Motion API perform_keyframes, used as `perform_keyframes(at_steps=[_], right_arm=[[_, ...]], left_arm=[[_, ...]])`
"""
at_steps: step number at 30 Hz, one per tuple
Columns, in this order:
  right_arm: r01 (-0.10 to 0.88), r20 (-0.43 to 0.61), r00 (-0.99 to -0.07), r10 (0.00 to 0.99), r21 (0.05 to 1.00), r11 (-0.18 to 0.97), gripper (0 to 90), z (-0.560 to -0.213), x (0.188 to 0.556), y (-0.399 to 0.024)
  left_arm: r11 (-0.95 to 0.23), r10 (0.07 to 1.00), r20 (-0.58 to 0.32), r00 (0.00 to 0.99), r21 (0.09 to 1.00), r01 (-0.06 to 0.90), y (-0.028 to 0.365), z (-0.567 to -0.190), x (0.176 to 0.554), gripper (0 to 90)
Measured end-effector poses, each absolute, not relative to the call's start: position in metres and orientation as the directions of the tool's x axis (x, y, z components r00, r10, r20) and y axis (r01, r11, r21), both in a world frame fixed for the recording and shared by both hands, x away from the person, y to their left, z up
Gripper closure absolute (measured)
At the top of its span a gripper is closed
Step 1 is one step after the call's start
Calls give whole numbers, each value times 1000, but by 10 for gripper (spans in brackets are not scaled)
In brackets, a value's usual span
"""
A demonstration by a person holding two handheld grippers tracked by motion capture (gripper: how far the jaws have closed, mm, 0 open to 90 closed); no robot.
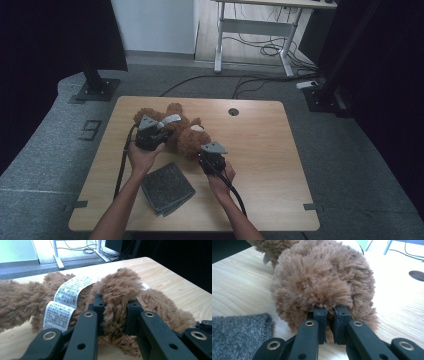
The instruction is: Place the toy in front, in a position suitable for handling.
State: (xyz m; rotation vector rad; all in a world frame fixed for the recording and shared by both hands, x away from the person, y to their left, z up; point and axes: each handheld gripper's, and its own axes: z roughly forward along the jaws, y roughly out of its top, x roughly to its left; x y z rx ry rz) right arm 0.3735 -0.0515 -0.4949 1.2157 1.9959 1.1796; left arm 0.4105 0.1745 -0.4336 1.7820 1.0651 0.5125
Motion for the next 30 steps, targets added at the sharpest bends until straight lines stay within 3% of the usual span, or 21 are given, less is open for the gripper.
perform_keyframes(at_steps=[30], right_arm=[[397,-2,-383,924,903,166,843,-477,371,-96]], left_arm=[[-208,791,-59,609,910,359,130,-396,398,772]])
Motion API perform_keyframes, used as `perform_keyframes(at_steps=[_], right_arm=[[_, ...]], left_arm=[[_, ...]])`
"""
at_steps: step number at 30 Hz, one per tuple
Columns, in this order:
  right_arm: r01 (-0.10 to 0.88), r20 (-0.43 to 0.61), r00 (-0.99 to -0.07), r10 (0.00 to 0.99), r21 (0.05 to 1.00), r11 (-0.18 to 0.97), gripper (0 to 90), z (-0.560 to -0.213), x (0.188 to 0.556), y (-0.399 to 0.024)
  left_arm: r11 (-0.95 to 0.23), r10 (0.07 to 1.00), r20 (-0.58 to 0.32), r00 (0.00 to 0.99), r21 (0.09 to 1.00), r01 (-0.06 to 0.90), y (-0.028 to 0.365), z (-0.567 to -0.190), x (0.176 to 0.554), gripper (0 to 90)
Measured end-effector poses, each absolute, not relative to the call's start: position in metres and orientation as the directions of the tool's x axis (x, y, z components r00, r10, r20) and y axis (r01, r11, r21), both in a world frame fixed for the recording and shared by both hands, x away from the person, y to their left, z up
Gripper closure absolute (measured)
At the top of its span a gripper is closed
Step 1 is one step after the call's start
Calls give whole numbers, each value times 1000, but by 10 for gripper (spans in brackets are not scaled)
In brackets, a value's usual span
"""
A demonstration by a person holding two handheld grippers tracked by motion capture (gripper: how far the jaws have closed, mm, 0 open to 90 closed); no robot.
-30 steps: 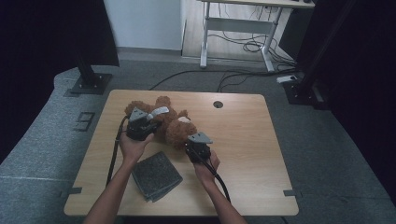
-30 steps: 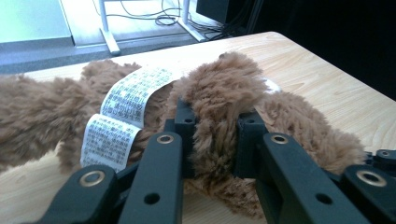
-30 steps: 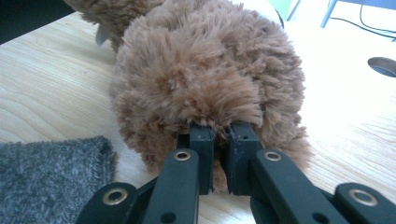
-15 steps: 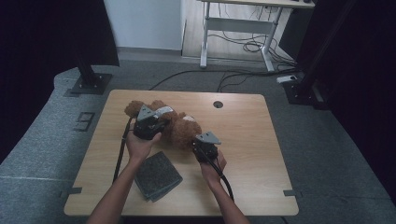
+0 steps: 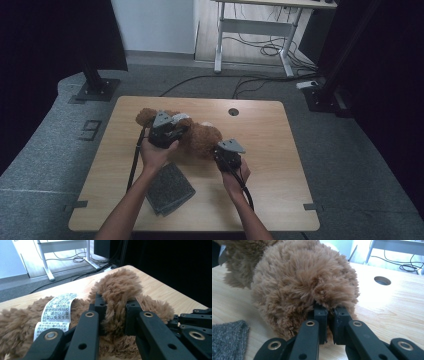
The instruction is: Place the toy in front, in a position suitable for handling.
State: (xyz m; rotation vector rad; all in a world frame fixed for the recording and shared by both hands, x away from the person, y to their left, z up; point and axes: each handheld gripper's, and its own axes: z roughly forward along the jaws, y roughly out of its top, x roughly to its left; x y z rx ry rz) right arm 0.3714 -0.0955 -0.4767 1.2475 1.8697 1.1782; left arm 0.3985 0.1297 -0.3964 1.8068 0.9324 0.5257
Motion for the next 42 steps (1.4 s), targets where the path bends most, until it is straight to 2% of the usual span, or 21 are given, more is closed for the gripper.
perform_keyframes(at_steps=[12,27,42], right_arm=[[371,-16,-335,942,917,148,846,-469,367,-122],[374,-28,-268,963,918,131,847,-465,360,-172],[443,-3,-237,972,890,110,847,-489,364,-205]], left_arm=[[-232,759,-39,650,917,325,98,-384,395,773],[-264,697,-40,716,914,308,57,-387,383,774],[-314,648,-51,760,891,328,30,-411,375,771]])
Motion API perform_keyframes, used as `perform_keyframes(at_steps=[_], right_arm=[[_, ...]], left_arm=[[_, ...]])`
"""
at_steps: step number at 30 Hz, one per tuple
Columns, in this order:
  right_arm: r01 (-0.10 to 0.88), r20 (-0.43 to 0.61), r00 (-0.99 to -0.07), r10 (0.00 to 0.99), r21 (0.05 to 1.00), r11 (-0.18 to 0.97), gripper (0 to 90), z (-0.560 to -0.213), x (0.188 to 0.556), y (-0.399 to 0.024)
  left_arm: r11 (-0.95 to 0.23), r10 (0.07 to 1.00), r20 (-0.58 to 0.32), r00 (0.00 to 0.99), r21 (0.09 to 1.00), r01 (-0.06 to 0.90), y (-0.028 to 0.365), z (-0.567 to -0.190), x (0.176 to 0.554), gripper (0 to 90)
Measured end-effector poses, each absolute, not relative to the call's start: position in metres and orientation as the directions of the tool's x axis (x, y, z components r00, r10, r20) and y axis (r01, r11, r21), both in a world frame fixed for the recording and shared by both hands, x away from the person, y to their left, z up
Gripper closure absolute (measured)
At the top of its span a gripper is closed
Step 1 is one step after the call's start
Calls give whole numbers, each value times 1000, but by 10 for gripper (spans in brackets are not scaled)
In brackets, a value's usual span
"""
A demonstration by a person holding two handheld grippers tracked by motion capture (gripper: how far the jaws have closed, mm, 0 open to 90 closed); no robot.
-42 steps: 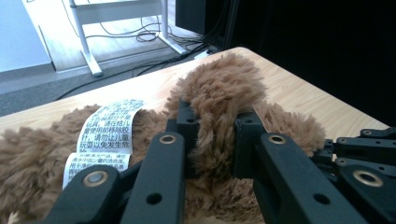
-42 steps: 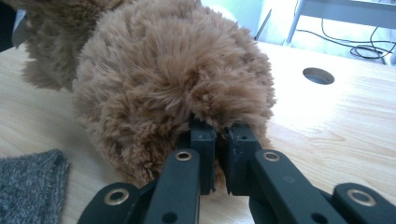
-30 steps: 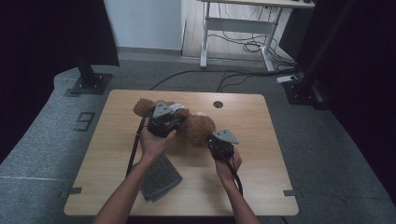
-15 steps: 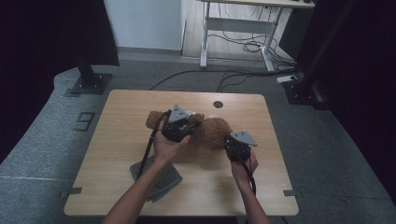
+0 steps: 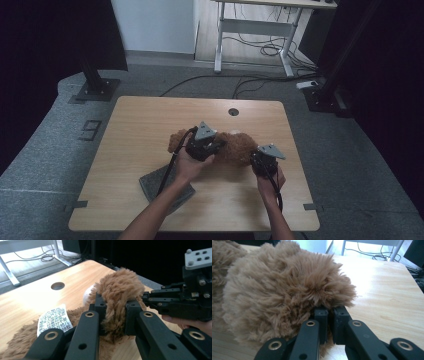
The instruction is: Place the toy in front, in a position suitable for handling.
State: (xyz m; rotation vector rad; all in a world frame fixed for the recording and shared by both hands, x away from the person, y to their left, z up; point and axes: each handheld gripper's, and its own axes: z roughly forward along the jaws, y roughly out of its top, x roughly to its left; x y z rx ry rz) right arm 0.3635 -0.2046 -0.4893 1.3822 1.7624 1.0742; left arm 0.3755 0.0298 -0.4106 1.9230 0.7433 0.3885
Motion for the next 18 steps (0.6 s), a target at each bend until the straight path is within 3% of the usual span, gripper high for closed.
perform_keyframes(at_steps=[10,14,18], right_arm=[[492,7,-231,973,863,110,840,-509,367,-210],[492,13,-229,973,864,104,839,-511,366,-210],[491,25,-237,971,866,98,838,-514,361,-214]], left_arm=[[-319,648,-101,755,864,389,37,-431,382,727],[-326,651,-103,752,857,399,45,-432,380,600],[-287,668,-132,732,863,417,75,-429,373,417]])
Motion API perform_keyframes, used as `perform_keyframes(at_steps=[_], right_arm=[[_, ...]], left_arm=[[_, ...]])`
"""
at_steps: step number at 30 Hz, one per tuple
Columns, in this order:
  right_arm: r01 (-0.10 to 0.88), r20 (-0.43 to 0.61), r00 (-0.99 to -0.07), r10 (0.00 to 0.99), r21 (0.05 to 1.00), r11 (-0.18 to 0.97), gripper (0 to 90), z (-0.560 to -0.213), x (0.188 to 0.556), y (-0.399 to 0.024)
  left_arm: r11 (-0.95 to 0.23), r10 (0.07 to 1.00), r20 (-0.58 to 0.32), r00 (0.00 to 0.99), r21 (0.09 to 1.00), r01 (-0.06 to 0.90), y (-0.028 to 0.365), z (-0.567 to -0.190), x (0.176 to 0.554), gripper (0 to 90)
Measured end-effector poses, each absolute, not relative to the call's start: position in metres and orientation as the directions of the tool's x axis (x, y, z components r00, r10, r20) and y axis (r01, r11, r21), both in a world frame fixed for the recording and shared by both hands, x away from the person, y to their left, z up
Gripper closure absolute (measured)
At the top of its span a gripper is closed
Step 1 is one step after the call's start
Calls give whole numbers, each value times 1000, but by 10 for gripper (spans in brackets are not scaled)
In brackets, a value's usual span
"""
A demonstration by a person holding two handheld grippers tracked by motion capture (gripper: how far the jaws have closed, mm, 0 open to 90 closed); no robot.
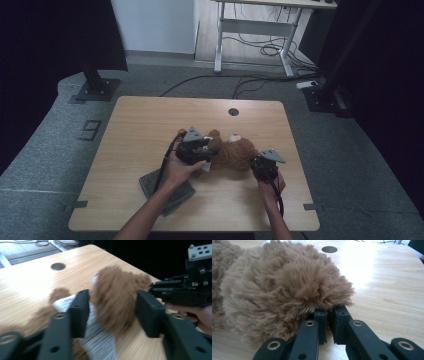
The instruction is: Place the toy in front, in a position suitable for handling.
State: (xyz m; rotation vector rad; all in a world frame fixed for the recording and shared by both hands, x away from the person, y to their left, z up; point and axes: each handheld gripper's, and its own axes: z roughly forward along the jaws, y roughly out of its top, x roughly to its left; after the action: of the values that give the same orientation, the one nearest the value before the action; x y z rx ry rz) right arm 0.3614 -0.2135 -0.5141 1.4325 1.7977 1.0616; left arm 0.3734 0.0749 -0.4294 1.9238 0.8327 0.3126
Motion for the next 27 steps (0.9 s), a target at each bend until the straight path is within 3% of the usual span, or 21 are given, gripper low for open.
perform_keyframes(at_steps=[8,15,27], right_arm=[[487,59,-259,964,870,78,838,-520,354,-222],[481,71,-259,963,874,65,838,-522,352,-223],[483,94,-258,961,875,44,841,-525,351,-225]], left_arm=[[-232,738,-156,656,855,465,142,-442,350,305],[-201,770,-190,610,834,514,185,-465,327,279],[-280,775,-177,607,766,579,188,-508,307,254]])
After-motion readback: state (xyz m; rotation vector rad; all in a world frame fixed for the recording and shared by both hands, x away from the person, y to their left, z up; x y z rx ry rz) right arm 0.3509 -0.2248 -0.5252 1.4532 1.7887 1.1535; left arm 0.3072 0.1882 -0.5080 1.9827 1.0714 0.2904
